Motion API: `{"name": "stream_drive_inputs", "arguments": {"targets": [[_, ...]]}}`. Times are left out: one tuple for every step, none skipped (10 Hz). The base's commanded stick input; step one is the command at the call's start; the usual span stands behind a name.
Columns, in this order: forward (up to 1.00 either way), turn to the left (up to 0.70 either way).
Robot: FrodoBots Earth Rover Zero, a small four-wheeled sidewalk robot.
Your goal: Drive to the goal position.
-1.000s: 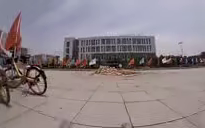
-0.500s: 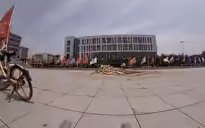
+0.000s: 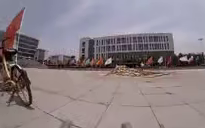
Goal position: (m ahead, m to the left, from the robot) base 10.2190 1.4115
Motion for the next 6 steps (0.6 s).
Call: {"name": "stream_drive_inputs", "arguments": {"targets": [[1.0, 0.09], [1.0, 0.11], [1.0, 0.03], [1.0, 0.0], [1.0, 0.0], [1.0, 0.0]]}}
